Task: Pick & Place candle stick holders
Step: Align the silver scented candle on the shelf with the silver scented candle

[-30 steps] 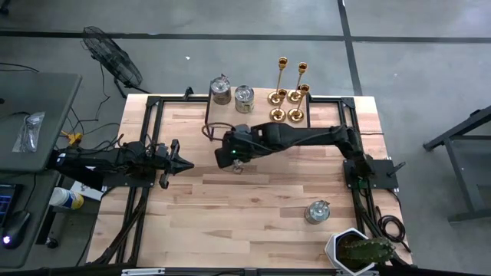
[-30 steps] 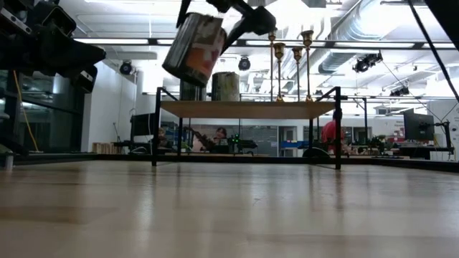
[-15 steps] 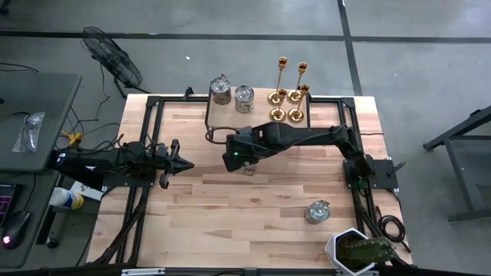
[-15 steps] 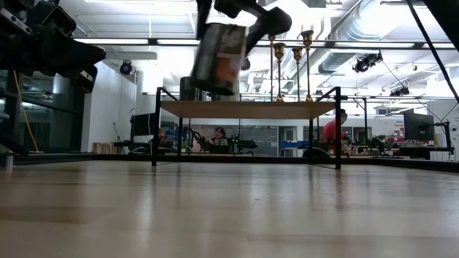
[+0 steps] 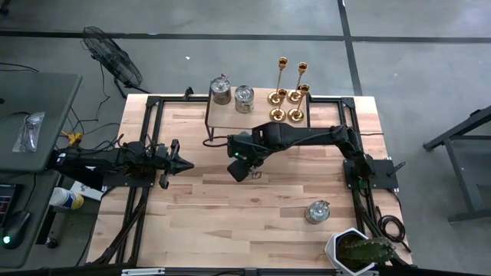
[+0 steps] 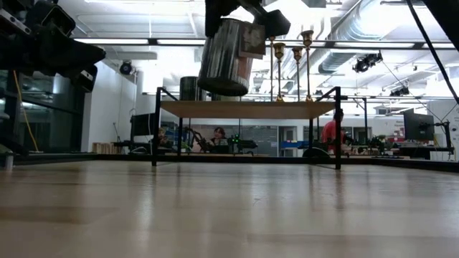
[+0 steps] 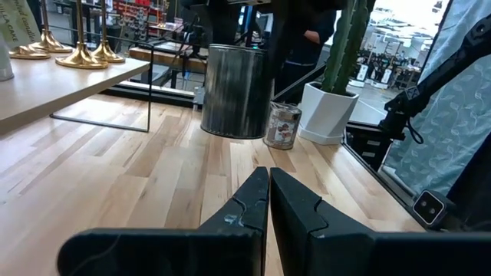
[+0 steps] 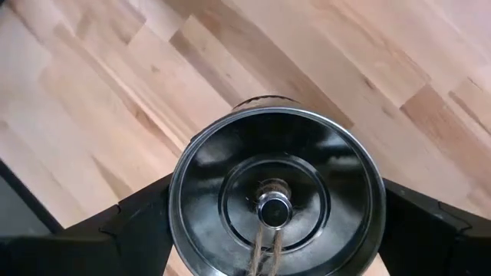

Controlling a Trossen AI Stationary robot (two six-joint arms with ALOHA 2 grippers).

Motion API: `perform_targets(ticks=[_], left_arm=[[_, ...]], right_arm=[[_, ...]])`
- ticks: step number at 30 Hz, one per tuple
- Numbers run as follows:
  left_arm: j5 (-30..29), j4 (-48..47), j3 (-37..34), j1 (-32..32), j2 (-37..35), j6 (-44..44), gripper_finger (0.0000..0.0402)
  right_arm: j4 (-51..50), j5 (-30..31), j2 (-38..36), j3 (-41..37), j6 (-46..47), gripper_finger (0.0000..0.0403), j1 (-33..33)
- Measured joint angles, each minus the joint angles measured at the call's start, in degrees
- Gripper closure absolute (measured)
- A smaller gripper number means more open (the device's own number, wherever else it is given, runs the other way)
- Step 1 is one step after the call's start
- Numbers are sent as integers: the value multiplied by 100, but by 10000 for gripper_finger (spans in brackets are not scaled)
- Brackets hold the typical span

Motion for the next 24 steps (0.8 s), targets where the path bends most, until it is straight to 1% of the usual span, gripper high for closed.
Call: perform_targets(ticks=[7,14,17,20,24], left_arm=[[-1,20,0,0,0,-2,389],[-1,52,0,0,-2,-2,389],[-10,47,0,0,0,-2,389],[-217,-11,0,0,0,-4,389],[-242,-9,0,0,2,-15,389]], right_arm=[[-10,-53,-2,0,-1230,57,18],[-9,340,-9,-2,-2492,57,146],[-9,346,-11,-2,-2633,57,157],[-8,418,-11,-4,-2627,54,157],[-7,491,-11,-7,-2675,58,151]])
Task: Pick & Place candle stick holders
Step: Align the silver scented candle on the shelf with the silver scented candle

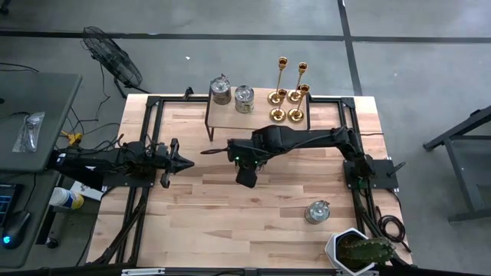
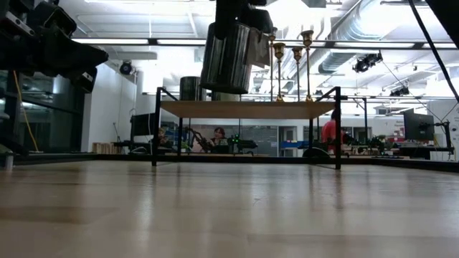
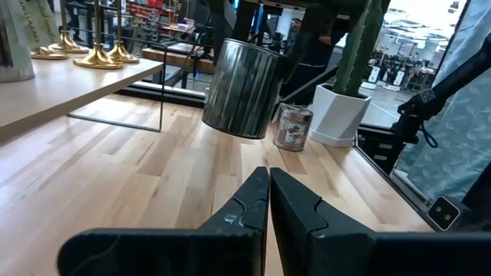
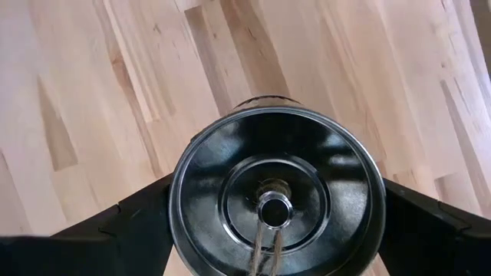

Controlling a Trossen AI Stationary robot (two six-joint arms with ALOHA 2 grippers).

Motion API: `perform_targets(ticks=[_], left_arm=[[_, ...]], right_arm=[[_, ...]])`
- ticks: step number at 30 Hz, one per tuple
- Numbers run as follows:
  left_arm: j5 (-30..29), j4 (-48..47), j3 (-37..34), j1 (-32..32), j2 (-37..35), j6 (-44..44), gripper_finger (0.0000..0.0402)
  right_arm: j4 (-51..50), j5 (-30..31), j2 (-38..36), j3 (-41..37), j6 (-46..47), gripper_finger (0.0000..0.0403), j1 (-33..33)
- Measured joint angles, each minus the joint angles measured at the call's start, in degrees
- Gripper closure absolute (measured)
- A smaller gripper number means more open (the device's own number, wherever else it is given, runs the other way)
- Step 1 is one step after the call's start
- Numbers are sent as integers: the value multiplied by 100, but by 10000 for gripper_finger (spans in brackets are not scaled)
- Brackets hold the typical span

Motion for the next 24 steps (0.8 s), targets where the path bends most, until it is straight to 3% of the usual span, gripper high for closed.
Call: perform_targets(ticks=[10,16,20,24], left_arm=[[-9,2,0,0,0,-35,389],[-397,39,0,0,6,-450,378],[-426,40,0,0,106,-484,324],[-571,59,2,0,385,-379,226]], right_arm=[[0,-173,0,0,-187,58,2],[4,-166,0,0,-187,58,0],[6,-182,0,0,-185,58,2],[4,-184,0,0,-156,58,1]])
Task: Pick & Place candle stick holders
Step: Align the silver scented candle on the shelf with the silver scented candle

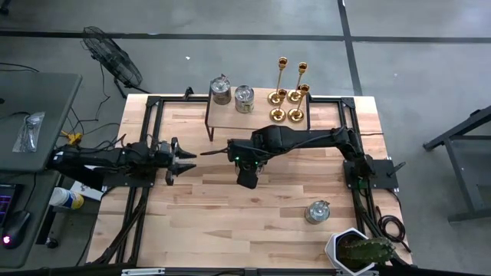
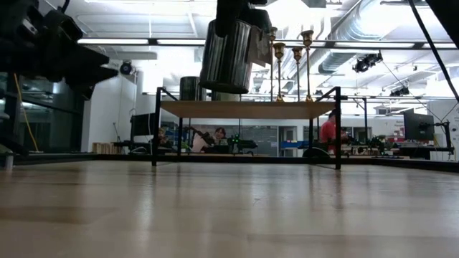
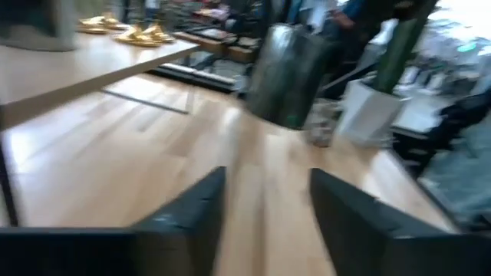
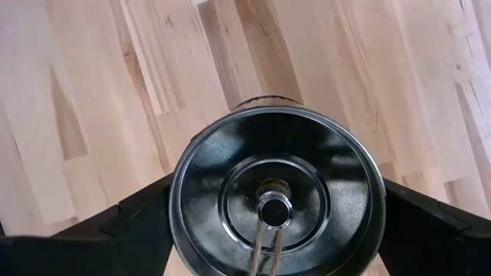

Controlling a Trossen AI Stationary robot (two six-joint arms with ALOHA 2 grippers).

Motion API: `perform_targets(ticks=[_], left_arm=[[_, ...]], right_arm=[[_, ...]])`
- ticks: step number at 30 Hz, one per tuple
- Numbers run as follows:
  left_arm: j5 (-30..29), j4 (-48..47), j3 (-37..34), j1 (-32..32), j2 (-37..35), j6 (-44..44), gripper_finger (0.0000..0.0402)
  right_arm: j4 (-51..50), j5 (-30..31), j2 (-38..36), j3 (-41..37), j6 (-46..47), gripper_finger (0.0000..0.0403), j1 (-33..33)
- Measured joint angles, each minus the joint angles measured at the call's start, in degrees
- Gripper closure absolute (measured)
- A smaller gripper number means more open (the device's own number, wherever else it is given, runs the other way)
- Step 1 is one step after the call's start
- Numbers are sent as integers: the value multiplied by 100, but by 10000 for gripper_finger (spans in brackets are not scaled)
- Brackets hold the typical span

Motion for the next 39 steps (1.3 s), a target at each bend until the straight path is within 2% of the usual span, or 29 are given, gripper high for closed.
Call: perform_targets(ticks=[6,8,10,15,20,24,28,31,34,39], left_arm=[[-586,418,64,0,644,432,66],[-670,406,145,0,966,548,28],[-654,555,210,0,1288,652,9],[-389,1651,232,-2,2261,1170,16],[-160,2803,261,0,3227,1190,13],[-25,2845,601,-2,4024,1313,13],[125,2864,1291,0,4838,1735,13],[172,2797,1882,-2,5456,1747,13],[457,2663,2401,0,6023,1724,13],[613,2480,2963,-3,6718,1566,13]], right_arm=[[0,-3,0,0,50,58,1],[2,-4,0,0,52,58,-1],[0,-20,0,0,52,58,-1],[2,-32,0,0,45,58,1],[47,-36,0,0,43,58,1],[221,-60,0,0,43,58,-1],[400,-65,0,0,35,58,1],[382,-57,0,0,19,58,1],[376,15,0,0,17,58,1],[370,9,0,0,12,58,3]])
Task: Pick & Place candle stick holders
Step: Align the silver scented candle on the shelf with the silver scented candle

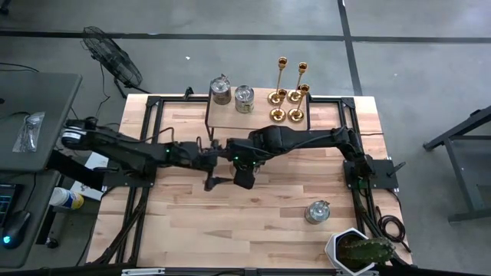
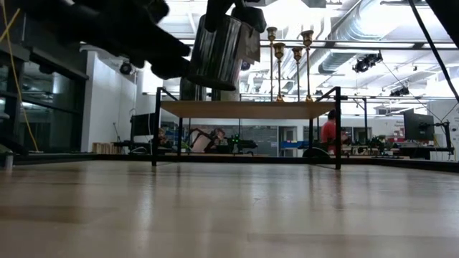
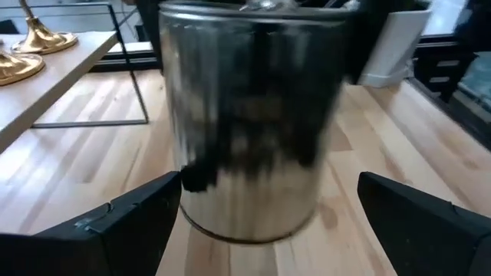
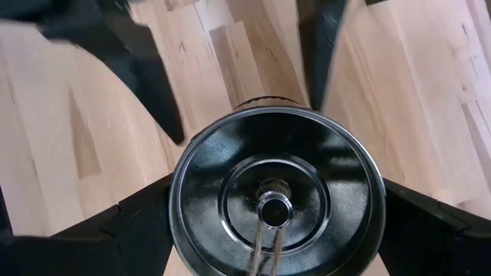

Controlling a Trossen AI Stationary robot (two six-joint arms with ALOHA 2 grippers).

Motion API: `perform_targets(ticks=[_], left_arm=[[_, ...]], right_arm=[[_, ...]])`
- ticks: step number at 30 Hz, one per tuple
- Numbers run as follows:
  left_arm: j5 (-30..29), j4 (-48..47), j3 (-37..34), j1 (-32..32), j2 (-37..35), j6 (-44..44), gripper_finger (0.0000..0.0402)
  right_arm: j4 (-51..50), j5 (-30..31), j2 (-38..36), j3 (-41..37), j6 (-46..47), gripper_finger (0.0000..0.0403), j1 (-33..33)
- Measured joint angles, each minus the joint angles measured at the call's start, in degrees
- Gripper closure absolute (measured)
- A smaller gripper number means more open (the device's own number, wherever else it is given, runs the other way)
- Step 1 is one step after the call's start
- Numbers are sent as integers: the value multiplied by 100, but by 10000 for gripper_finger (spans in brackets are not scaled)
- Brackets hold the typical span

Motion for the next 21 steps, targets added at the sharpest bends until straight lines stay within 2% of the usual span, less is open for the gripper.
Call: perform_targets(ticks=[5,14,21], left_arm=[[-189,16,343,0,339,-106,13],[55,141,803,0,807,-198,13],[72,75,882,0,929,-680,22]], right_arm=[[29,4,-2,0,-113,58,47],[399,-159,-2,0,-272,58,41],[199,-176,-2,0,-284,58,49]])
